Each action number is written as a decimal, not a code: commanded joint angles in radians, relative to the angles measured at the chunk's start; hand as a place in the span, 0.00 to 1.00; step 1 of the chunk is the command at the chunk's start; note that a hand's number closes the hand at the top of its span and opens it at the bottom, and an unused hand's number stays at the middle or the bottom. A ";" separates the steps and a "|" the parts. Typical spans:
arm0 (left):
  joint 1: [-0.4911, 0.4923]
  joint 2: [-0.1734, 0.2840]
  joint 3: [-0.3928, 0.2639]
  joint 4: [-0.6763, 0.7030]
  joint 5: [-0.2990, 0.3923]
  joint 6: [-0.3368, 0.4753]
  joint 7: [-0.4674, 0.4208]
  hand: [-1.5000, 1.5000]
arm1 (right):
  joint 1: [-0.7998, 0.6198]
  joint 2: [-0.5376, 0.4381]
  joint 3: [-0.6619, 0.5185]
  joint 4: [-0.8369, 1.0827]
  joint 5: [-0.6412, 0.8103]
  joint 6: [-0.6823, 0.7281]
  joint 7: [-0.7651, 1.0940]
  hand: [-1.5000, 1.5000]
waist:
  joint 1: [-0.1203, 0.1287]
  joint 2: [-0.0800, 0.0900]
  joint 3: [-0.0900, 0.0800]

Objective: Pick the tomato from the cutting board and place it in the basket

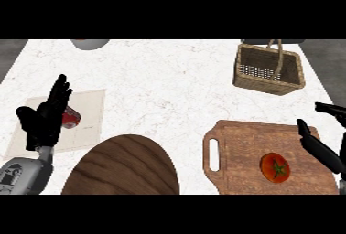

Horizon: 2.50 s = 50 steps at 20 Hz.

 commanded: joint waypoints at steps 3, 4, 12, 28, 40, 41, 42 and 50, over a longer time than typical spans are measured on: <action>-0.003 0.016 0.037 -0.029 0.028 0.008 0.060 0.50 | 0.147 0.092 -0.062 -0.049 0.192 -0.380 0.039 0.00 | 0.007 0.005 -0.004; 0.034 0.025 0.032 -0.039 0.026 -0.006 0.046 0.50 | 0.169 0.106 -0.078 -0.026 0.210 -0.429 0.064 0.00 | 0.019 0.007 -0.004; 0.027 0.027 0.037 -0.063 0.020 -0.002 0.068 0.50 | 0.524 -0.191 -0.014 -0.232 0.372 -0.276 0.498 0.00 | 0.009 0.016 -0.013; 0.010 0.000 0.057 -0.079 -0.013 -0.039 0.103 0.50 | 0.752 -0.265 -0.010 -0.730 0.471 0.004 0.940 0.00 | 0.034 0.013 -0.001; -0.003 -0.035 0.106 -0.097 -0.042 -0.062 0.137 0.50 | 0.566 -0.038 0.076 -0.417 0.552 0.021 0.718 0.00 | 0.038 0.013 -0.001; 0.005 -0.054 0.090 -0.064 -0.070 -0.069 0.082 0.50 | 0.523 -0.026 0.070 -0.392 0.554 0.030 0.735 0.00 | 0.038 0.013 -0.001; 0.004 -0.044 0.092 -0.101 -0.061 -0.072 0.132 0.50 | 0.533 0.015 0.109 -0.367 0.589 -0.007 0.668 0.00 | 0.038 0.013 -0.001; 0.005 -0.065 0.130 -0.110 -0.097 -0.091 0.153 0.50 | 0.488 0.141 0.139 -0.311 0.733 -0.058 0.635 0.00 | 0.038 0.013 -0.001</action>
